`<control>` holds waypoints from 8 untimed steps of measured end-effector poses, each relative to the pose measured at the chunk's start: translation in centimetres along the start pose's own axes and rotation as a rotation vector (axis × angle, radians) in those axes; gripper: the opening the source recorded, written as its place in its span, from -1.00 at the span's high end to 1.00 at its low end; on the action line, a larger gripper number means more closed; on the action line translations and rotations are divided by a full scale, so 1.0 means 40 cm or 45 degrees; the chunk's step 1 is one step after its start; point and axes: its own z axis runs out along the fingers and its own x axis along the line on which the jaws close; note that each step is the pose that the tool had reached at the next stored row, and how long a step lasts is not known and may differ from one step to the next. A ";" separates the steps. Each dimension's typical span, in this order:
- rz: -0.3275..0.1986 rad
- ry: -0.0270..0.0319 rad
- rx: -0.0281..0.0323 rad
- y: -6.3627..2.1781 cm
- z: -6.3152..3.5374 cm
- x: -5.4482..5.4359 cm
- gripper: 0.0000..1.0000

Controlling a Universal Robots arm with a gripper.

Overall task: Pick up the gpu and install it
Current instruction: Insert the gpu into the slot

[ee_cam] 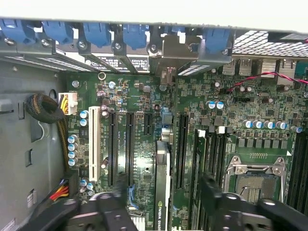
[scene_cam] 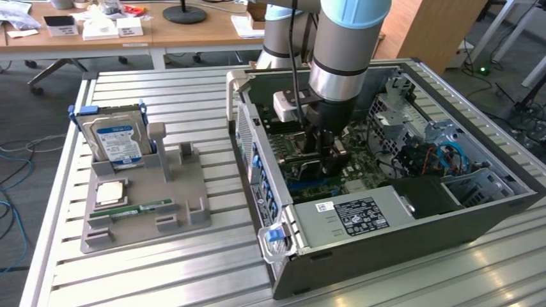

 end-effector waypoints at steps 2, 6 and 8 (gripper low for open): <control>0.000 0.0000 0.0000 0.000 0.000 0.000 -0.47; 0.027 0.0022 0.0004 0.000 0.001 0.000 -0.47; 0.072 0.0055 0.0011 0.000 0.001 0.000 -0.47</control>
